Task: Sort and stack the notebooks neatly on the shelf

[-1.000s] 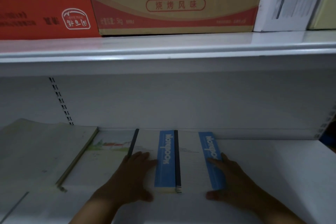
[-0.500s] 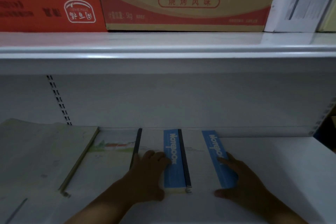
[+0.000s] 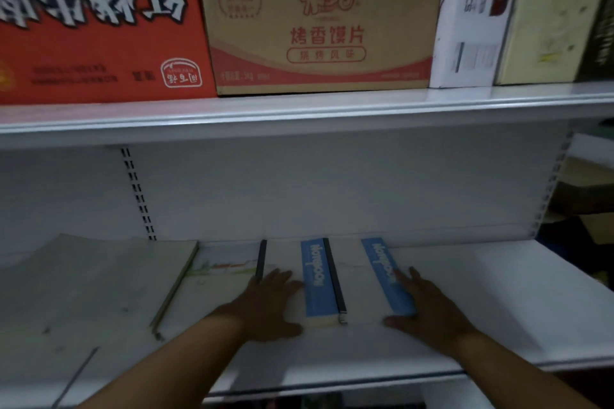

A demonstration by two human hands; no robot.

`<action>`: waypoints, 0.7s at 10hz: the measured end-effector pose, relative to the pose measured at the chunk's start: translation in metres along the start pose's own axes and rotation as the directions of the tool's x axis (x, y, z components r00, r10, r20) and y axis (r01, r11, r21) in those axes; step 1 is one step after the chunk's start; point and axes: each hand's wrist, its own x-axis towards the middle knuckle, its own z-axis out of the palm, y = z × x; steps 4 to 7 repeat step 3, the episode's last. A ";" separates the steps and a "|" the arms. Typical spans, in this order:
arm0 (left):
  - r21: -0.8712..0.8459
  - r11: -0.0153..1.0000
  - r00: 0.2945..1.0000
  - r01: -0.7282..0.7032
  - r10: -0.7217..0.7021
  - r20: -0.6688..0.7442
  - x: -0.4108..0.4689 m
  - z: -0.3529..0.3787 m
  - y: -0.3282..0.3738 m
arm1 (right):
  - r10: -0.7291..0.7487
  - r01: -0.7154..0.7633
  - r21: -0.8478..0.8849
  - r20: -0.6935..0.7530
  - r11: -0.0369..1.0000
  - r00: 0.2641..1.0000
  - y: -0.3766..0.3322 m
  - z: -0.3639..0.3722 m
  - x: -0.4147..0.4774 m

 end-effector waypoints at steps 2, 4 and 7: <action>0.087 0.987 0.987 0.134 -0.126 -0.098 -0.063 0.019 -0.006 | 0.137 -0.157 -0.132 -0.149 0.979 0.979 -0.008 0.003 -0.007; 0.147 0.973 0.983 0.180 -0.185 0.019 -0.100 0.024 -0.009 | 0.181 -0.261 -0.240 -0.311 0.935 0.933 -0.004 0.015 -0.020; 0.147 0.973 0.983 0.180 -0.185 0.019 -0.100 0.024 -0.009 | 0.181 -0.261 -0.240 -0.311 0.935 0.933 -0.004 0.015 -0.020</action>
